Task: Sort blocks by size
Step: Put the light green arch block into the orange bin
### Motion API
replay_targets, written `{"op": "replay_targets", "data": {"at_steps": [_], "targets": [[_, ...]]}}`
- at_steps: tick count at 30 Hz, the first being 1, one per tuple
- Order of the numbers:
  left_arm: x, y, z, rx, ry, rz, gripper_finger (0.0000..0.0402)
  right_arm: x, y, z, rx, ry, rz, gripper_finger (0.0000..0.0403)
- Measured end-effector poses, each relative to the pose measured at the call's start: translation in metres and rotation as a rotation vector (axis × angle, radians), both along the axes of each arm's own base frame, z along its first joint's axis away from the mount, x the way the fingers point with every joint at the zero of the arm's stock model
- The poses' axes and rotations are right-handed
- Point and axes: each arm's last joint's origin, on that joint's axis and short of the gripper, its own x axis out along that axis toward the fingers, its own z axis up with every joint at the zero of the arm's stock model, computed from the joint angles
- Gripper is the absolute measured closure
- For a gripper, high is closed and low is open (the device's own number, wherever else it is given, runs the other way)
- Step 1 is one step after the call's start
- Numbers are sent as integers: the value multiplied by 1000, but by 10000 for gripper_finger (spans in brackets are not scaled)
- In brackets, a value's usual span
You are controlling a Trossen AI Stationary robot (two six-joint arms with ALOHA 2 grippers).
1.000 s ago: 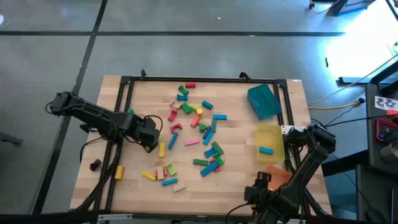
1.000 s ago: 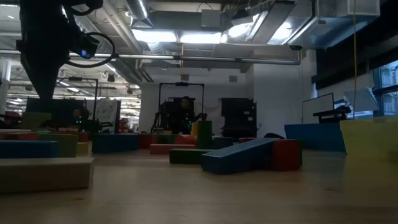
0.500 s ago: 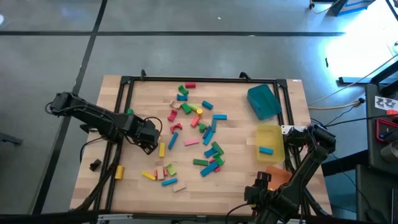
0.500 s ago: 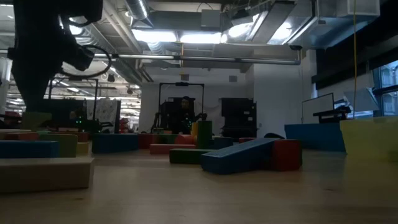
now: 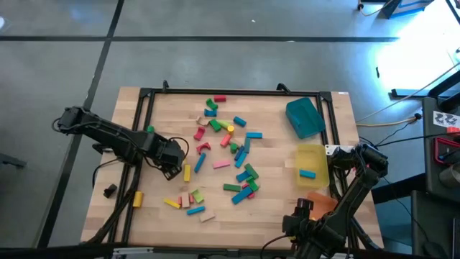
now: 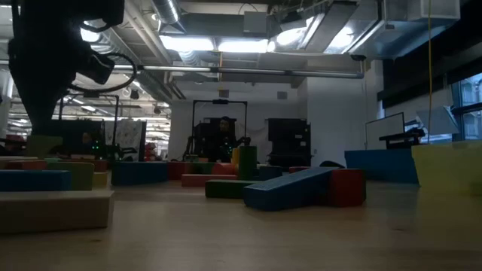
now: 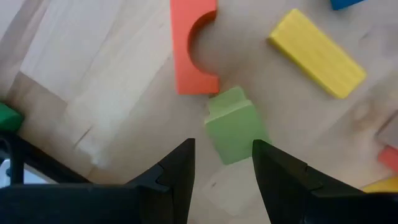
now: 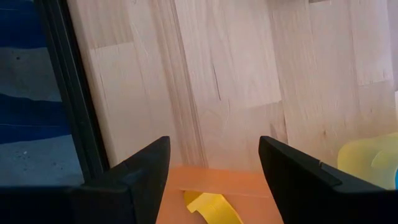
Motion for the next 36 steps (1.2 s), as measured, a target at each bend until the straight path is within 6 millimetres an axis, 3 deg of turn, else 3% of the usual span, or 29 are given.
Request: {"op": "replay_targets", "data": {"at_steps": [16,27,36], "targets": [[1,1,4,-7,-18,33,255,0,0,0,0,0,0,155],[1,0,3,-43,-14,92,173,0,0,0,0,0,0,155],[3,0,-4,-38,-52,137,158,0,0,0,0,0,0,155]]}}
